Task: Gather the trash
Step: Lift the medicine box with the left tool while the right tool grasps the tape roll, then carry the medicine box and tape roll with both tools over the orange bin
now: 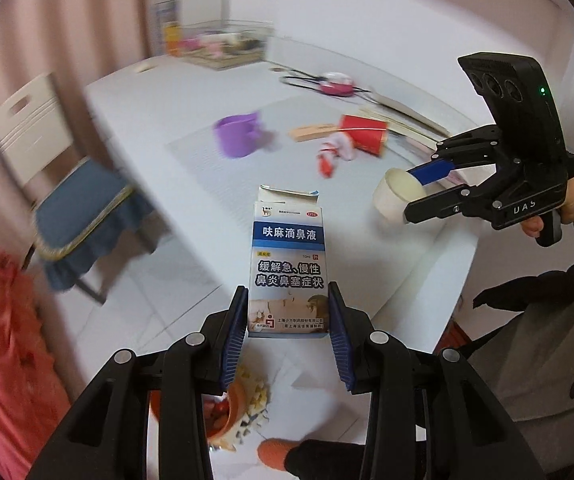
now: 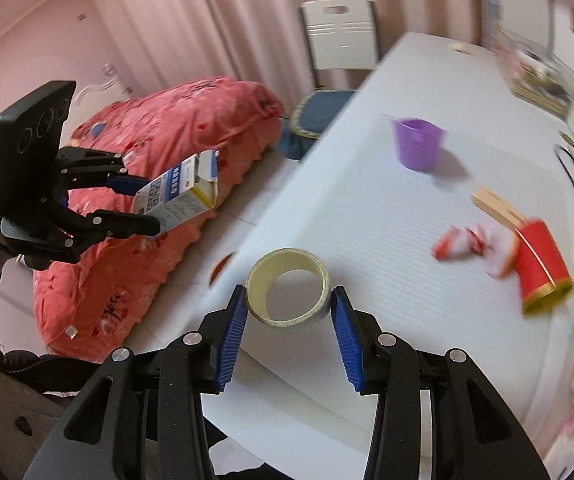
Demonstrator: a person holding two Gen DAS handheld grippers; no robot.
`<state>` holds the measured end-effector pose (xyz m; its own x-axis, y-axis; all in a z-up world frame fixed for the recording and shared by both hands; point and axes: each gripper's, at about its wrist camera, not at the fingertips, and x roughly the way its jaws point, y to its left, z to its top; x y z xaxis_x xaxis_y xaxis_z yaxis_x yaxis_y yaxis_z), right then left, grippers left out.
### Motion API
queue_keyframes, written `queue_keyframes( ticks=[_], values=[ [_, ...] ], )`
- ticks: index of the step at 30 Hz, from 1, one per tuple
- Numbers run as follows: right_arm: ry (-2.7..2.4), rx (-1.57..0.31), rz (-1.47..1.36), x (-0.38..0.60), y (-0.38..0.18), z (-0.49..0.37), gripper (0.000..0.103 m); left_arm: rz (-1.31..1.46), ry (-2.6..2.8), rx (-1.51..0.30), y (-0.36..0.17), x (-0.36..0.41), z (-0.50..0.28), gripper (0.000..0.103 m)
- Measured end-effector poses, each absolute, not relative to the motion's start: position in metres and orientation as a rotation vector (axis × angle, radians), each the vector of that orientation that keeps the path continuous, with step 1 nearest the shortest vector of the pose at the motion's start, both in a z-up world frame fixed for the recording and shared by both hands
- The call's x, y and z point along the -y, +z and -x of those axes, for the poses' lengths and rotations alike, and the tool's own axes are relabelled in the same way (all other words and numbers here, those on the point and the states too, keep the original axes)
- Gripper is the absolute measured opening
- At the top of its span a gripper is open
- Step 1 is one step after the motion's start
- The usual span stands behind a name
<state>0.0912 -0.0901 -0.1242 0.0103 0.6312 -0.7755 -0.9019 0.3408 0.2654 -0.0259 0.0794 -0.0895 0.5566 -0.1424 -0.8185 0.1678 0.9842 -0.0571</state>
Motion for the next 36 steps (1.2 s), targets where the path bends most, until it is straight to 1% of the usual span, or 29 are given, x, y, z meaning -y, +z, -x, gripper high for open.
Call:
queue_keyframes(
  ticks=[11, 20, 26, 36],
  values=[
    [1.468, -0.933, 0.474, -0.025, -0.110, -0.032, 0.043, 0.113, 0.065, -0.957, -0.087, -0.142, 0.109, 0.041],
    [1.591, -0.931, 0.554, -0.107, -0.118, 0.024, 0.043, 0.202, 0.158, -0.970, -0.096, -0.183, 0.147, 0.041],
    [1.603, -0.962, 0.579, -0.147, -0.137, 0.040, 0.043, 0.250, 0.156, -0.987, -0.115, -0.214, 0.152, 0.041],
    [1.543, -1.059, 0.582, -0.212, -0.197, 0.032, 0.043, 0.286, 0.094, -1.035, -0.165, -0.257, 0.134, 0.041]
  ],
)
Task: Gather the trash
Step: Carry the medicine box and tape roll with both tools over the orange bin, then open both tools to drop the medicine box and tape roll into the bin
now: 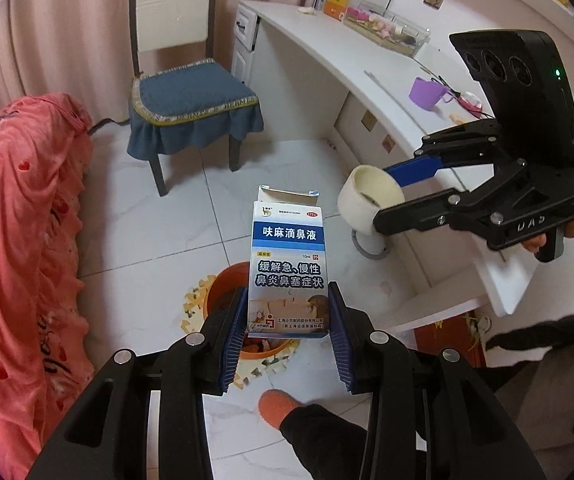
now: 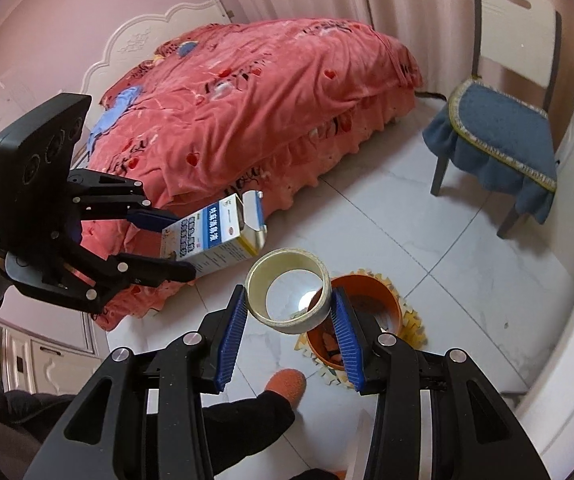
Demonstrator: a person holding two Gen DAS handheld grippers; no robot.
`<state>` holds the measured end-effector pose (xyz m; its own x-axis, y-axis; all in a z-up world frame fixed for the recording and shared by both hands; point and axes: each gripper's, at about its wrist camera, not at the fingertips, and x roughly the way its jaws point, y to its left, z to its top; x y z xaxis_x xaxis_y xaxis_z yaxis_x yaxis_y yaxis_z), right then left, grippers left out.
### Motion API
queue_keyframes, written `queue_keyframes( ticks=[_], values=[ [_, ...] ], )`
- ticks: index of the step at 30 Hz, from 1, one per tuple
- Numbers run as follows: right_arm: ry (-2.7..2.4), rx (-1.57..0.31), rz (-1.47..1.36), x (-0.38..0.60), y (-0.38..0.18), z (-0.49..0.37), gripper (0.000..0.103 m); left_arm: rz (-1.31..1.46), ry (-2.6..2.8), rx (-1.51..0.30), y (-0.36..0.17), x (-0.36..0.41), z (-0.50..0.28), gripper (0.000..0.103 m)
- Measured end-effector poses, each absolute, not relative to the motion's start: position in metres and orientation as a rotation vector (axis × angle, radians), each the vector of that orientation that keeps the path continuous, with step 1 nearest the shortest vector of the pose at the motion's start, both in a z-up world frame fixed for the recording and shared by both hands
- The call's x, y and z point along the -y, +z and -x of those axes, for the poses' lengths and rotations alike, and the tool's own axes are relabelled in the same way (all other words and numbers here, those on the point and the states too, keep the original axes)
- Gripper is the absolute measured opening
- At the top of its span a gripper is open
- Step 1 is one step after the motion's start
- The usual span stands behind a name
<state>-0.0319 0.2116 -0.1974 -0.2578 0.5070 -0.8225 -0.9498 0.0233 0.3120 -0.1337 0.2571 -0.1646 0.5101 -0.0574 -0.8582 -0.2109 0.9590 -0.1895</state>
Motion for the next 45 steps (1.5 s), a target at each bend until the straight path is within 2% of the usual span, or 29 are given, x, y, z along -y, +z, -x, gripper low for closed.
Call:
queue_keyframes(
  ticks=[24, 29, 31, 34, 45],
  values=[
    [1.331, -1.304, 0.519, -0.264, -0.350, -0.006, 0.043, 0.428, 0.017, -1.153, -0.281, -0.299, 0.095, 0.040],
    [1.309, -1.320, 0.523, -0.271, -0.365, -0.009, 0.045, 0.445, 0.016, -1.178, -0.294, -0.297, 0.093, 0.040],
    [1.296, -1.314, 0.526, -0.271, -0.367, -0.009, 0.046, 0.422, 0.031, -1.184, -0.294, -0.296, 0.092, 0.048],
    [1.283, -1.324, 0.520, -0.270, -0.371, -0.011, 0.046, 0.424, 0.046, -1.181, -0.295, -0.297, 0.091, 0.053],
    [1.285, -1.323, 0.529, -0.260, -0.368, -0.012, 0.046, 0.422, 0.055, -1.192, -0.295, -0.297, 0.090, 0.053]
  ],
)
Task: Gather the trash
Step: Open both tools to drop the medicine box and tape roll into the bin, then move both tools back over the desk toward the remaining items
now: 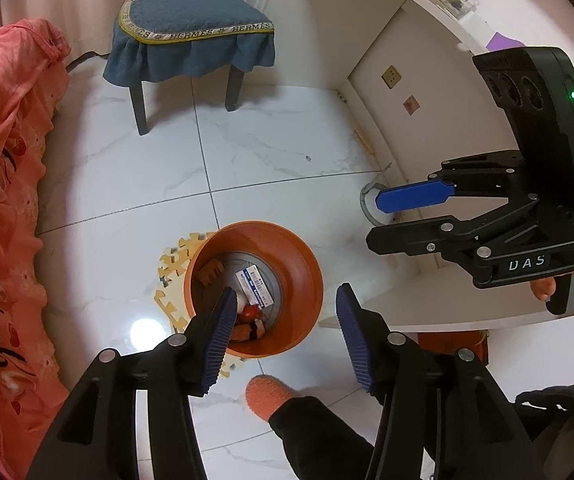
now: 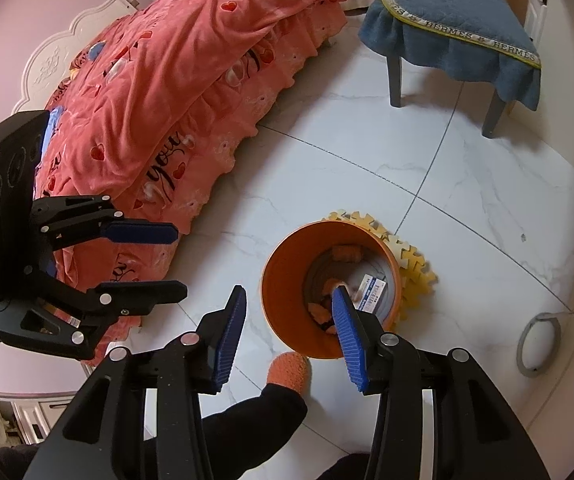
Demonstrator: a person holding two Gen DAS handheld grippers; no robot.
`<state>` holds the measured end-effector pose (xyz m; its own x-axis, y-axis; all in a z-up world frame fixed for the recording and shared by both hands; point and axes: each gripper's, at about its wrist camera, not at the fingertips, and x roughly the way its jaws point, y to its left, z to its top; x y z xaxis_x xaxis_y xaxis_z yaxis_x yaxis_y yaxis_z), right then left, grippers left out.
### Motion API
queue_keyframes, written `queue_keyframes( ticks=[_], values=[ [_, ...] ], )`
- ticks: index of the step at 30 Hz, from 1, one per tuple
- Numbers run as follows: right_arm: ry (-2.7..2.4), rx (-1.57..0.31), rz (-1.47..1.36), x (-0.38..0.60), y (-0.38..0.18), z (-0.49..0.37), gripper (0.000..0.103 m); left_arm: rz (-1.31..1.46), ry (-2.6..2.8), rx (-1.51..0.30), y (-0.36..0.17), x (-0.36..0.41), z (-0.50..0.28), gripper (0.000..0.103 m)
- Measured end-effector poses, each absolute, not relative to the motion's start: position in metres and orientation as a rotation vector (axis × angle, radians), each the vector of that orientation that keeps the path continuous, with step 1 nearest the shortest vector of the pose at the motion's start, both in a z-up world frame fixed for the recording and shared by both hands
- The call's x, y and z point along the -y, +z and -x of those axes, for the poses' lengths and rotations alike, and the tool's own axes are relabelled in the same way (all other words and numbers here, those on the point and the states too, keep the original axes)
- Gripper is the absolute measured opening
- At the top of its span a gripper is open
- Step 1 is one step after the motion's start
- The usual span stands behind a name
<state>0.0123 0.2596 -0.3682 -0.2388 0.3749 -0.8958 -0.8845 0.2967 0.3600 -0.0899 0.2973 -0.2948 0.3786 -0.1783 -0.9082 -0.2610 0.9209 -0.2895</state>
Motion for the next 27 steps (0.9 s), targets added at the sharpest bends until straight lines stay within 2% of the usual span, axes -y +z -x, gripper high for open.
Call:
queue_keyframes(
  ticks=[8, 9, 10, 11, 12, 14, 15, 16, 18, 21, 27],
  values=[
    [1.292, -1.310, 0.515, -0.250, -0.350, -0.014, 0.046, 0.410, 0.051, -1.194, -0.284, -0.291, 0.088, 0.053],
    [1.299, -1.302, 0.510, -0.248, -0.344, -0.013, 0.046, 0.407, 0.050, -1.191, -0.279, -0.288, 0.088, 0.057],
    [1.301, -1.295, 0.508, -0.246, -0.339, -0.013, 0.046, 0.405, 0.050, -1.187, -0.275, -0.287, 0.089, 0.064],
    [1.302, -1.290, 0.508, -0.244, -0.333, -0.013, 0.046, 0.397, 0.052, -1.179, -0.269, -0.285, 0.089, 0.066],
    [1.305, -1.287, 0.506, -0.242, -0.326, -0.012, 0.048, 0.393, 0.052, -1.175, -0.265, -0.282, 0.089, 0.067],
    [1.305, -1.277, 0.500, -0.236, -0.315, -0.011, 0.061, 0.384, 0.044, -1.166, -0.254, -0.276, 0.090, 0.069],
    [1.305, -1.265, 0.490, -0.232, -0.306, -0.011, 0.067, 0.378, 0.047, -1.165, -0.249, -0.275, 0.090, 0.076],
    [1.311, -1.259, 0.482, -0.229, -0.299, -0.011, 0.068, 0.367, 0.053, -1.160, -0.242, -0.271, 0.090, 0.080],
    [1.308, -1.240, 0.477, -0.221, -0.283, -0.012, 0.073, 0.357, 0.052, -1.153, -0.233, -0.267, 0.090, 0.082],
    [1.315, -1.216, 0.457, -0.204, -0.259, -0.012, 0.075, 0.334, 0.062, -1.156, -0.218, -0.259, 0.089, 0.087],
    [1.331, -1.153, 0.439, -0.162, -0.210, -0.017, 0.077, 0.253, 0.036, -1.128, -0.176, -0.239, 0.081, 0.088]
  ],
)
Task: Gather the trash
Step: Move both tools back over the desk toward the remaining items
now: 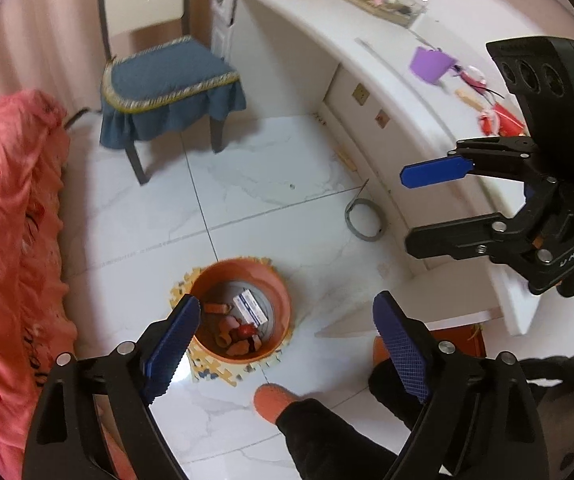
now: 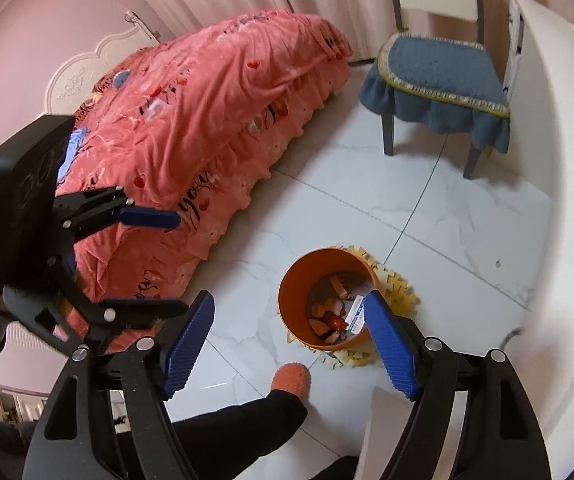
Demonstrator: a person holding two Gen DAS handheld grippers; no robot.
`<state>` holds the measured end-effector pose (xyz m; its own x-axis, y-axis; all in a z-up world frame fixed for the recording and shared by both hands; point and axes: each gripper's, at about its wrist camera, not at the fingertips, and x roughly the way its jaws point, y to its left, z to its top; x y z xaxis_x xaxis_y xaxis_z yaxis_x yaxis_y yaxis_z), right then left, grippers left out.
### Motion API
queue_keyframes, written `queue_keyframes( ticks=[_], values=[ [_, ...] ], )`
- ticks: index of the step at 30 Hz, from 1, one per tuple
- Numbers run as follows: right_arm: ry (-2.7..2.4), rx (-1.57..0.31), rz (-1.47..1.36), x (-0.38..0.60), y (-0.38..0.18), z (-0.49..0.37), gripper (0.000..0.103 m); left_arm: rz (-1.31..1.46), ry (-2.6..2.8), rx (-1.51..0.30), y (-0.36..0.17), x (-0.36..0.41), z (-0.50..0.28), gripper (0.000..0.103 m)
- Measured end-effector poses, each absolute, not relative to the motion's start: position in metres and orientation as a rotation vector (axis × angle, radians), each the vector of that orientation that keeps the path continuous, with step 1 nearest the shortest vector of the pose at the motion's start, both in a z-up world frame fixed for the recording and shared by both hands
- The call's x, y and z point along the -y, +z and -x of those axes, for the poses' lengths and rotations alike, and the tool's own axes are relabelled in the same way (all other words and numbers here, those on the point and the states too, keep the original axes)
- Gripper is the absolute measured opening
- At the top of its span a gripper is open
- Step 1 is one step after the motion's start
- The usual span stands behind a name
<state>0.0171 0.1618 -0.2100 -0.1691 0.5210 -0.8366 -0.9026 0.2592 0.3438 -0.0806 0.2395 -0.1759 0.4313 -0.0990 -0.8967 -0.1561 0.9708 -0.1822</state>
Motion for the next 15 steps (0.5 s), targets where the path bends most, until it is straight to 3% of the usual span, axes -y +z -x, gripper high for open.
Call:
queue_keyframes(
  ticks=[15],
  values=[
    [1.168, -1.032, 0.270, -0.006, -0.126, -0.064, 0.080, 0.033, -0.172, -0.999, -0.100, -0.129, 0.009, 0.089]
  ],
)
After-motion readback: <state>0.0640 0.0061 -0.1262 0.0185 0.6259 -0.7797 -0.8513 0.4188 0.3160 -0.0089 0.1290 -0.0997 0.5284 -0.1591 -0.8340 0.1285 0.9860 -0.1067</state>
